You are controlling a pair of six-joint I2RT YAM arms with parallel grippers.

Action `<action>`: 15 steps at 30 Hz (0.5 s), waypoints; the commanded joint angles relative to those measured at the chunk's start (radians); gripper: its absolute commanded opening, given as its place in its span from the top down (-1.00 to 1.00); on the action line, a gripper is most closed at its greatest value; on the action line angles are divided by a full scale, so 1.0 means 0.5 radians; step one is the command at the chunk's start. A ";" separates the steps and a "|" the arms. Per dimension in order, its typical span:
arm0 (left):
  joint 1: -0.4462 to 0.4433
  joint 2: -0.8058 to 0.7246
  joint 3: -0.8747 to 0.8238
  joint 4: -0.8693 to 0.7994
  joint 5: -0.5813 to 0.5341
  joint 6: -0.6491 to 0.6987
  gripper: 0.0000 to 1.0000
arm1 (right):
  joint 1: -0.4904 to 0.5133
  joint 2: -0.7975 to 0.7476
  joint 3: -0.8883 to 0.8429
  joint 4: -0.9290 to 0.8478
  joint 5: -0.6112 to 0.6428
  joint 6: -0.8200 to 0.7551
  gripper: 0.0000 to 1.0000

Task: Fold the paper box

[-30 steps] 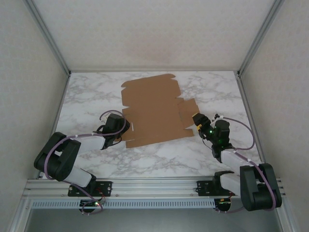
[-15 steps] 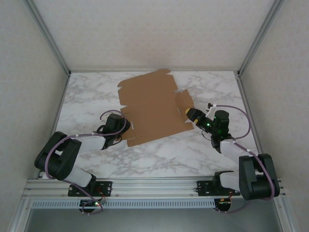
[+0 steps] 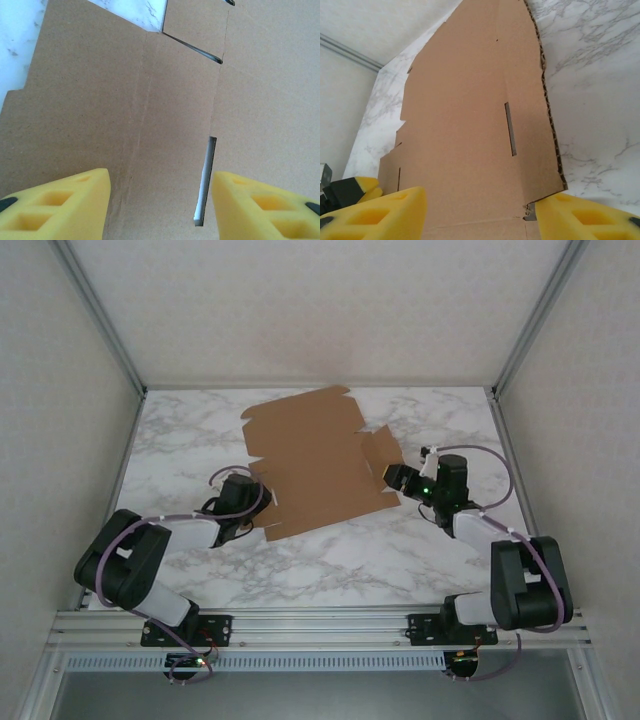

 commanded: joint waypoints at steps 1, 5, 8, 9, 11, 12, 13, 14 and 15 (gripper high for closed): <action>-0.015 0.180 -0.065 -0.427 0.131 0.026 -0.12 | 0.011 0.077 0.143 0.004 0.082 -0.148 -0.08; -0.018 0.204 -0.042 -0.511 0.125 0.054 -0.12 | 0.014 0.202 0.250 -0.032 0.093 -0.228 0.03; -0.018 0.189 -0.062 -0.557 0.113 0.070 -0.12 | 0.020 0.248 0.289 -0.018 0.125 -0.274 0.03; -0.018 0.183 -0.064 -0.570 0.110 0.080 -0.12 | 0.020 0.265 0.302 -0.005 0.136 -0.292 0.03; -0.018 0.187 -0.064 -0.605 0.101 0.101 -0.12 | 0.022 0.295 0.333 -0.003 0.143 -0.327 0.03; -0.016 0.189 -0.067 -0.613 0.103 0.113 -0.12 | 0.022 0.311 0.353 0.000 0.151 -0.342 0.02; -0.018 0.195 -0.072 -0.618 0.102 0.117 -0.11 | 0.025 0.330 0.372 0.004 0.153 -0.358 0.04; -0.017 0.203 -0.076 -0.620 0.105 0.120 -0.12 | 0.026 0.353 0.387 0.007 0.157 -0.366 0.05; -0.017 0.209 -0.076 -0.620 0.109 0.123 -0.12 | 0.028 0.384 0.403 0.018 0.156 -0.368 0.13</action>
